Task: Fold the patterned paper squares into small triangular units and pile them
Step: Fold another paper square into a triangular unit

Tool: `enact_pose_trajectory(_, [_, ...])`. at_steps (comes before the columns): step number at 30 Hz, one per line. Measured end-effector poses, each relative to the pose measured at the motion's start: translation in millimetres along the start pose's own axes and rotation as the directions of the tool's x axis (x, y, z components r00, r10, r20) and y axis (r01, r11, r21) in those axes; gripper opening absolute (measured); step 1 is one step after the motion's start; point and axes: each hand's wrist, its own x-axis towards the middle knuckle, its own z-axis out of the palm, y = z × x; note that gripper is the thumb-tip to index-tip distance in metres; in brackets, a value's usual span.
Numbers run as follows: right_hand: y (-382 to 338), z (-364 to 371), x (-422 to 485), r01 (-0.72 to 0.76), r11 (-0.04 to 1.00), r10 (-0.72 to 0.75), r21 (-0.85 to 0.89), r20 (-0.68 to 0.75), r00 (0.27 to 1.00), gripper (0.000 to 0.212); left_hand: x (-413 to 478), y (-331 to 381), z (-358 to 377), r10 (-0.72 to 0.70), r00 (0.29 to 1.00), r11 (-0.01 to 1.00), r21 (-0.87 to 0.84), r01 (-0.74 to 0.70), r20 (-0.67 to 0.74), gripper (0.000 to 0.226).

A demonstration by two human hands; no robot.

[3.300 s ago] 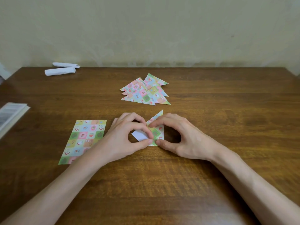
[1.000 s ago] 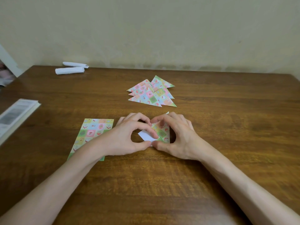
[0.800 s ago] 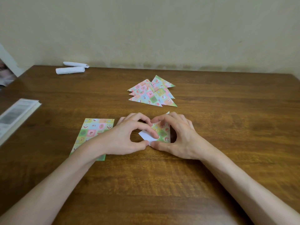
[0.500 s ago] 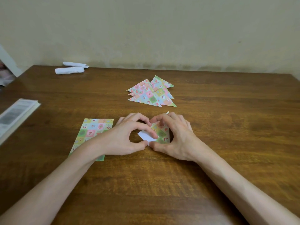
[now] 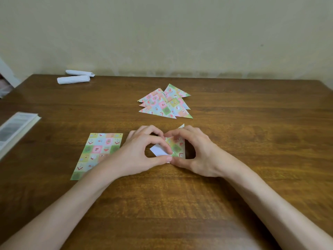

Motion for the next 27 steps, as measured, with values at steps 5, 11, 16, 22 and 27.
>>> enact_pose_trajectory(5, [4.6, -7.7, -3.5, 0.013, 0.996, -0.018, 0.084, 0.064, 0.998, 0.065, 1.1, -0.1, 0.4, 0.001, 1.0, 1.0, 0.013, -0.001, 0.008, 0.016])
enact_pose_trajectory(11, [7.2, -14.1, -3.7, 0.009, 0.994, -0.022, 0.113, 0.114, 0.993, 0.07, 0.7, -0.7, 0.2, 0.0, 1.0, 1.0, 0.013, 0.0, 0.008, 0.015])
enact_pose_trajectory(16, [10.3, -19.6, -5.5, 0.026, 0.991, -0.046, 0.13, 0.154, 0.987, 0.072, 0.3, -1.4, 0.9, 0.013, 1.0, 1.0, 0.019, -0.014, 0.006, 0.016])
enact_pose_trajectory(22, [15.1, -22.9, -4.7, 0.04, 0.988, -0.071, 0.148, 0.209, 0.975, 0.07, -0.1, -2.9, 0.9, 0.029, 1.0, 0.999, 0.015, -0.029, 0.0, 0.015])
enact_pose_trajectory(27, [14.4, -18.7, -4.3, 0.031, 0.987, -0.057, 0.158, 0.162, 0.985, 0.071, -0.9, -4.0, 2.5, 0.068, 0.998, 0.997, 0.032, -0.068, -0.015, 0.015])
